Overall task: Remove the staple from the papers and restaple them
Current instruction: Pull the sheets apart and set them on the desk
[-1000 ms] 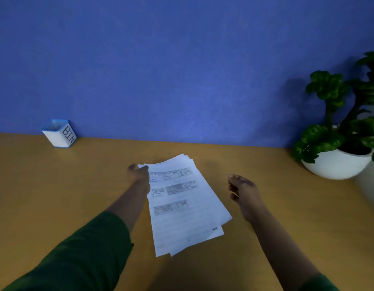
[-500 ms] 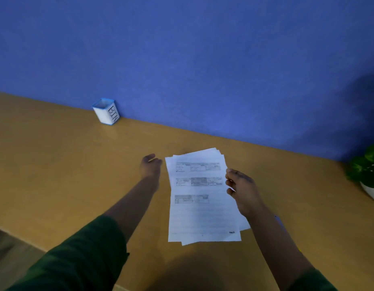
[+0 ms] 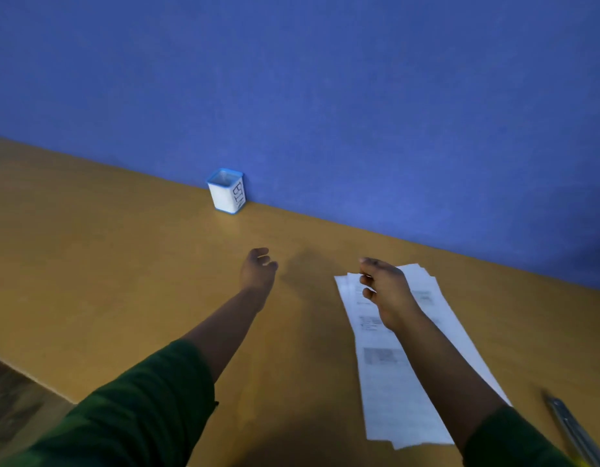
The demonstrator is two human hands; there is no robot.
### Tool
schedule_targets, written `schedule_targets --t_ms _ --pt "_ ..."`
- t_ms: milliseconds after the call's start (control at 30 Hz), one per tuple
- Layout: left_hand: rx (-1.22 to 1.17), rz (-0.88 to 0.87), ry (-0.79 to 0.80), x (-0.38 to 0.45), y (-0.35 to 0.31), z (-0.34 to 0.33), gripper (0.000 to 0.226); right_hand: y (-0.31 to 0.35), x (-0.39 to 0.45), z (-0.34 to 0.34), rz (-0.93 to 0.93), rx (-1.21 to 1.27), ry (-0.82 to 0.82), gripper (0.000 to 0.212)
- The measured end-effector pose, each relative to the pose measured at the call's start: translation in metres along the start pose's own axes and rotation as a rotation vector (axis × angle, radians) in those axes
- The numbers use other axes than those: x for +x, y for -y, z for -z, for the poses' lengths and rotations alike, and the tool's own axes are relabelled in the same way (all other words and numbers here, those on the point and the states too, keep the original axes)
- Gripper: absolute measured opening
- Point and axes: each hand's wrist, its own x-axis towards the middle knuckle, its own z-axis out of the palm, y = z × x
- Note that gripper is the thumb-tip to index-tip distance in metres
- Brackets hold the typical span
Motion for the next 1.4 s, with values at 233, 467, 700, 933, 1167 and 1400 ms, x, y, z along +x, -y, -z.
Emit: schedule_targets --t_ms 233,467,700,933,1167,1400 --pt "0.259 -0.145 0.044 0.096 0.016 0.094 0.038 0.008 0.02 -0.144 0.046 -0.019 0.015 0.017" --pt "0.469 -0.177 0.117 0.172 0.027 0.152 0.044 0.034 0.056 -0.247 0.107 -0.113 0.008 0.026" --pt "0.887 -0.337 0.26 0.209 0.064 0.158 0.052 0.062 0.117 -0.303 0.174 -0.495 -0.064 0.026" --pt "1.016 -0.56 0.258 0.223 0.092 0.158 0.053 0.095 0.19 -0.362 0.243 -1.006 -0.132 0.024" --pt "1.057 -0.572 0.252 0.231 0.096 0.155 0.058 0.097 0.229 -0.381 0.156 -1.178 -0.21 0.018" --pt "1.082 -0.568 0.263 0.23 0.095 0.156 0.058 0.1 0.238 -0.384 0.172 -1.136 -0.227 0.028"
